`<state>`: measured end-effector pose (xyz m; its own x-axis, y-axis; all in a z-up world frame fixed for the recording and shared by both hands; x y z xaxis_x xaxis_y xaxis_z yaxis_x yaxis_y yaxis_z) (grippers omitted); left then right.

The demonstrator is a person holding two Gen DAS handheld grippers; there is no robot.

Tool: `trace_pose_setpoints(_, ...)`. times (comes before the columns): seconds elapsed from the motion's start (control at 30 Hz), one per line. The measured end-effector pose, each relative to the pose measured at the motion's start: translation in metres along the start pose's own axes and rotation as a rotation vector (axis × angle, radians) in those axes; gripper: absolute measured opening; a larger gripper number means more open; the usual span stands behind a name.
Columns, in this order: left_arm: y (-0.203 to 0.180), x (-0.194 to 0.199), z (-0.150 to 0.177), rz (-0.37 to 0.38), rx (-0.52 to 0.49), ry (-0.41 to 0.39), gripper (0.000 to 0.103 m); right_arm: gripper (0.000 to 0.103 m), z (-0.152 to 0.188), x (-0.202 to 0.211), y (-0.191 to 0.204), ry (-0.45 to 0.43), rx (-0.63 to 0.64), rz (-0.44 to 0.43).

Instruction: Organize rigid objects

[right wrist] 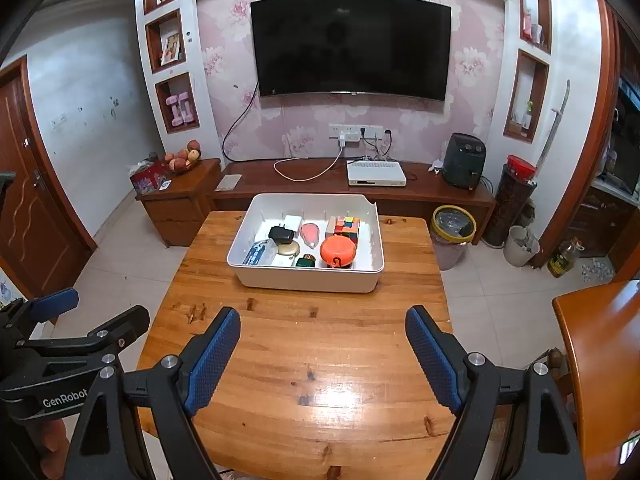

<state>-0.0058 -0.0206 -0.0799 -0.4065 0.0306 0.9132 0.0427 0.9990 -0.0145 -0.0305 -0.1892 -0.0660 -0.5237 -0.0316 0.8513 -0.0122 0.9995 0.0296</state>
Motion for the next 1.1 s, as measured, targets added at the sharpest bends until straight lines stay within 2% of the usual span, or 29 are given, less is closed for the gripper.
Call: trace_pose_setpoints(1.1, -0.003, -0.015, 0.010, 0.000, -0.016, 0.030, 0.102, 0.085, 0.012, -0.009, -0.005, 0.036, -0.012, 0.000)
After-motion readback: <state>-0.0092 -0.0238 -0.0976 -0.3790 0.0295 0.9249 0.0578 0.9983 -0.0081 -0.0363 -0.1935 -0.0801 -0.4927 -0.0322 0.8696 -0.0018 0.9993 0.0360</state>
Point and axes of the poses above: each gripper's, at about its wrist camera, not at the fingertips, and x roughly against the way its jaws point, y to its left, z to its underside, the point moved 9 cm from there along -x, roughly the way its jaws point, and after that the axes turned 13 degrees about y, right-handed, at the moved point
